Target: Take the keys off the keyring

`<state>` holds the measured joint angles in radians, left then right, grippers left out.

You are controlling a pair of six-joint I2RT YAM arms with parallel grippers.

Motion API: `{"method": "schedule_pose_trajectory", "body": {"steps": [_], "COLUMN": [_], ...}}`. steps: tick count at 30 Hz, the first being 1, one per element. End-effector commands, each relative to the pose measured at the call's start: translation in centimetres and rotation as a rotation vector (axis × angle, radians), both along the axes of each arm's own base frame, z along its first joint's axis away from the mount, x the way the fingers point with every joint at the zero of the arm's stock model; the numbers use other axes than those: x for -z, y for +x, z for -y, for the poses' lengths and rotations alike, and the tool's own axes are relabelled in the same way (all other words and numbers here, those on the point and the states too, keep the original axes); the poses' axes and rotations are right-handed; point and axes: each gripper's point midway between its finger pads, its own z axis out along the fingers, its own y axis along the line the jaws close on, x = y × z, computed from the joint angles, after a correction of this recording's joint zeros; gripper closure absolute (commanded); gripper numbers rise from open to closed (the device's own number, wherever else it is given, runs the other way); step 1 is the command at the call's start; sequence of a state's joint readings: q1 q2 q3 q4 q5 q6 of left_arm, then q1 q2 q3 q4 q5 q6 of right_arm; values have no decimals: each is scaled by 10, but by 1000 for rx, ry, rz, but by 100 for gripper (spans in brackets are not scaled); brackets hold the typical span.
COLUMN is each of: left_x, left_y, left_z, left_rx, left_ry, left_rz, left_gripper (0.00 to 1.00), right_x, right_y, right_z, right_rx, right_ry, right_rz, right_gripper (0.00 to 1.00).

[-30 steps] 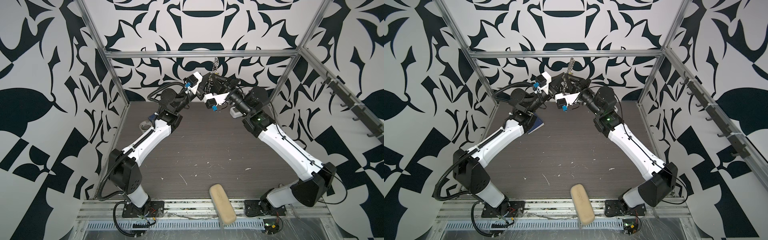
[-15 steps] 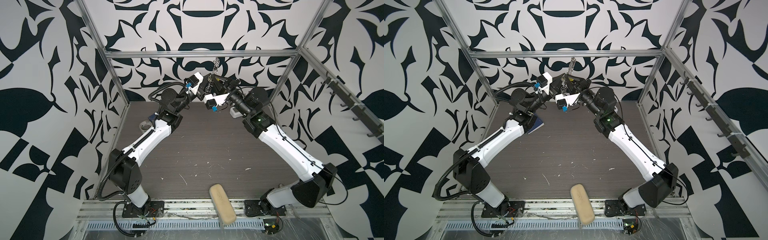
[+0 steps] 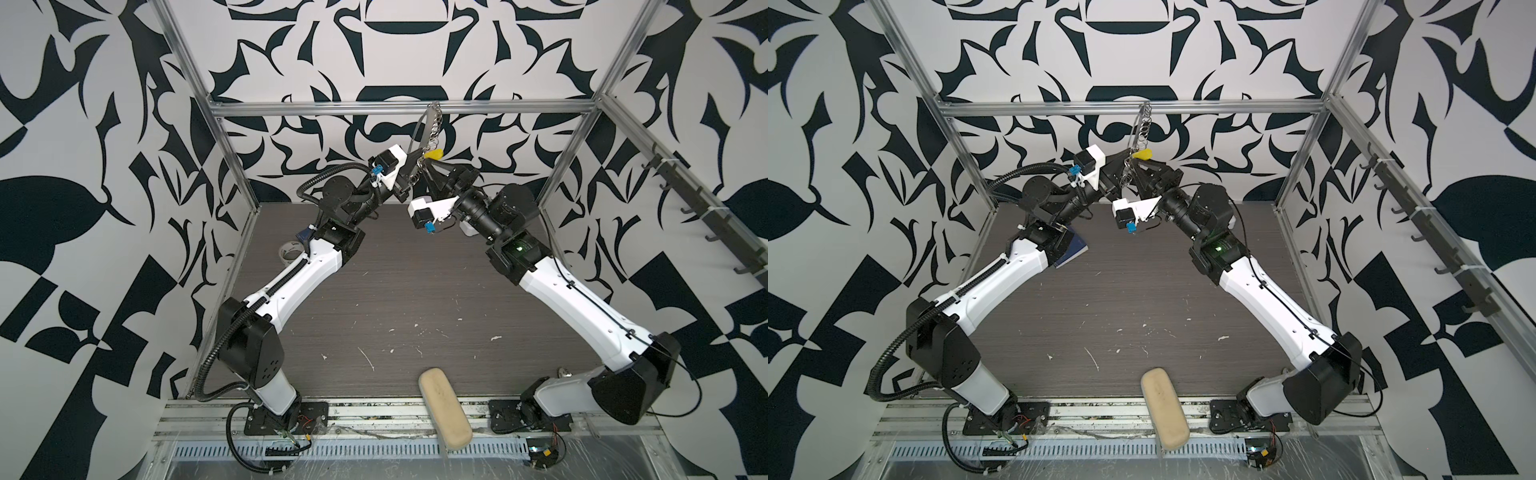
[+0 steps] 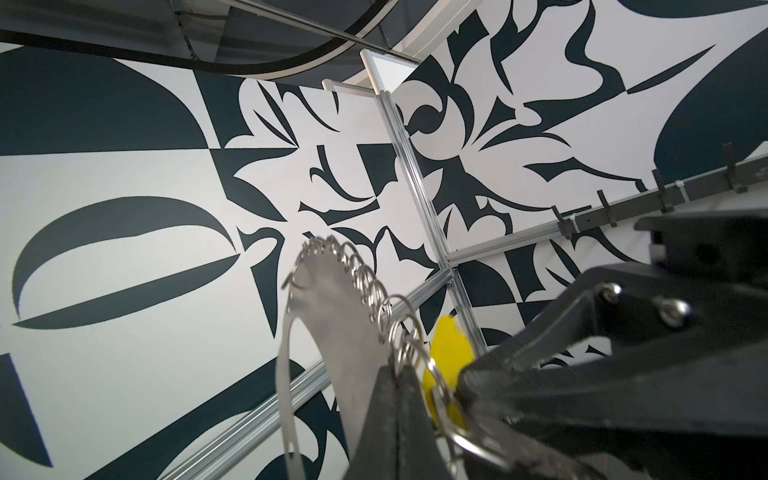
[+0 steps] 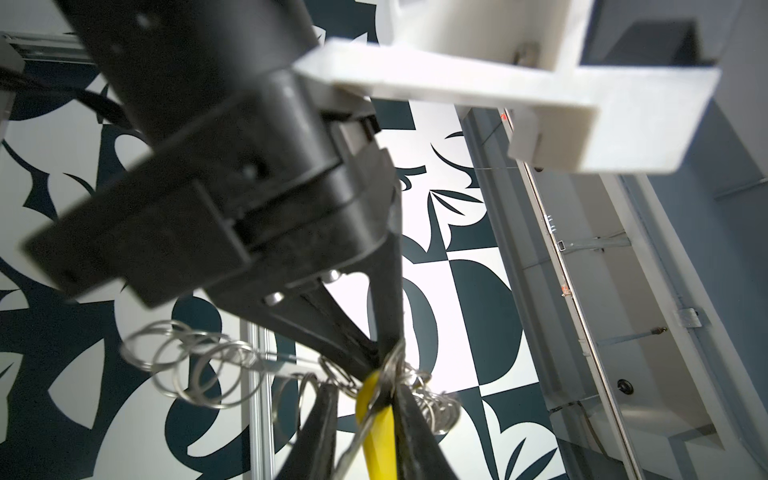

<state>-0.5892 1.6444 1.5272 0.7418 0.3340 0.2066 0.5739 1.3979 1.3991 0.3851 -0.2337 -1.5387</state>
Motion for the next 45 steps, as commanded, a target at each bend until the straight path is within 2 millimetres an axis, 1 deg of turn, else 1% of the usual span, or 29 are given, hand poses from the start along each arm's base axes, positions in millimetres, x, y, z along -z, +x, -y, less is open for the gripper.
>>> {"method": "schedule_pose_trajectory", "body": {"steps": [1, 8, 10, 20, 22, 26, 32, 35, 38, 41, 45], "left_x": [-50, -48, -48, -48, -47, -46, -45, -44, -44, -44, -43], "left_y": [-30, -29, -29, -29, -29, -28, -29, -29, -29, -30, -29], "left_z": [-17, -18, -18, -18, -19, -19, -20, -20, -20, -20, -20], "left_rx": [14, 12, 12, 18, 18, 19, 16, 17, 19, 21, 25], "left_ry": [-104, -103, -104, -113, -116, -120, -125, -124, -127, -131, -131], "left_rz": [142, 135, 134, 130, 128, 126, 128, 125, 125, 127, 123], "left_gripper": [100, 100, 100, 100, 100, 100, 100, 100, 100, 100, 100], "right_x": [21, 20, 20, 4, -3, -14, -27, -41, -57, -69, -83], "right_y": [-5, -12, -16, -51, -57, -64, -66, -70, -72, -69, -60], "right_z": [-6, 2, 4, 16, 19, 28, 36, 42, 53, 64, 75], "right_rx": [-30, -13, -18, -114, -137, -143, -157, -189, -211, -217, -243], "right_ry": [-26, -11, -4, 107, 155, 205, 285, 353, 431, 495, 556], "right_rz": [-81, -78, -81, -138, -153, -158, -168, -174, -187, -216, -316], "right_gripper": [69, 59, 58, 54, 53, 52, 52, 51, 51, 50, 50]}}
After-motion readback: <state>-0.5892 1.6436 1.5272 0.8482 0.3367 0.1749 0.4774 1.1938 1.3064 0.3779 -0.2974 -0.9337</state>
